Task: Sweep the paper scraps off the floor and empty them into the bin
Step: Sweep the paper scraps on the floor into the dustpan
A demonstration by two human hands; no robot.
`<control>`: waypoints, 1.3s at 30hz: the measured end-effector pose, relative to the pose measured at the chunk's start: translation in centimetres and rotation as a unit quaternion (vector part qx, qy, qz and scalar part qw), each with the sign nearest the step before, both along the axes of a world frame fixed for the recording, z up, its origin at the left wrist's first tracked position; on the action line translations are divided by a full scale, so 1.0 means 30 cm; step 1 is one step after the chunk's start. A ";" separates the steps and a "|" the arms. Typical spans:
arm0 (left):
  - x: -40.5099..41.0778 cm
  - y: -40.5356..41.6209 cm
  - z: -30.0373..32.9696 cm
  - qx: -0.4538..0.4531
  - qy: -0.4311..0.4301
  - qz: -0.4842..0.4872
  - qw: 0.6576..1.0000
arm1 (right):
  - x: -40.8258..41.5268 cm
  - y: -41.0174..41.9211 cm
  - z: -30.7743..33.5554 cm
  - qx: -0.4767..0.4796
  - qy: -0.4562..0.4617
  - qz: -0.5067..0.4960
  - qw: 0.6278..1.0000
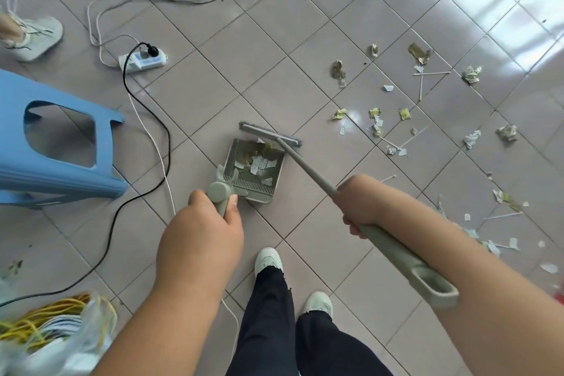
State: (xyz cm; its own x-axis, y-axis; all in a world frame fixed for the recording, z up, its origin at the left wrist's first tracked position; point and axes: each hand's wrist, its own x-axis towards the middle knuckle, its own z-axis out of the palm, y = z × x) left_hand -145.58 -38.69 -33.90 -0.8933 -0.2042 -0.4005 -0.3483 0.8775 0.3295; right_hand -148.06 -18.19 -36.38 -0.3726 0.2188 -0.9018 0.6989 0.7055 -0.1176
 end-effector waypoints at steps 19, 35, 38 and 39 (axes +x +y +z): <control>-0.037 0.015 0.006 0.012 0.002 -0.008 1.000 | 0.017 -0.057 -0.012 -0.055 -0.105 -0.033 0.992; 0.073 0.309 0.046 0.029 -0.021 -0.194 0.980 | 0.305 0.358 0.024 0.000 0.020 -0.410 0.912; 0.091 0.416 0.052 0.031 -0.039 -0.231 0.972 | 0.360 0.434 -0.001 0.000 0.016 -0.473 0.881; 0.098 0.454 0.052 0.028 -0.042 -0.244 0.968 | 0.377 0.465 -0.032 0.005 0.016 -0.476 0.879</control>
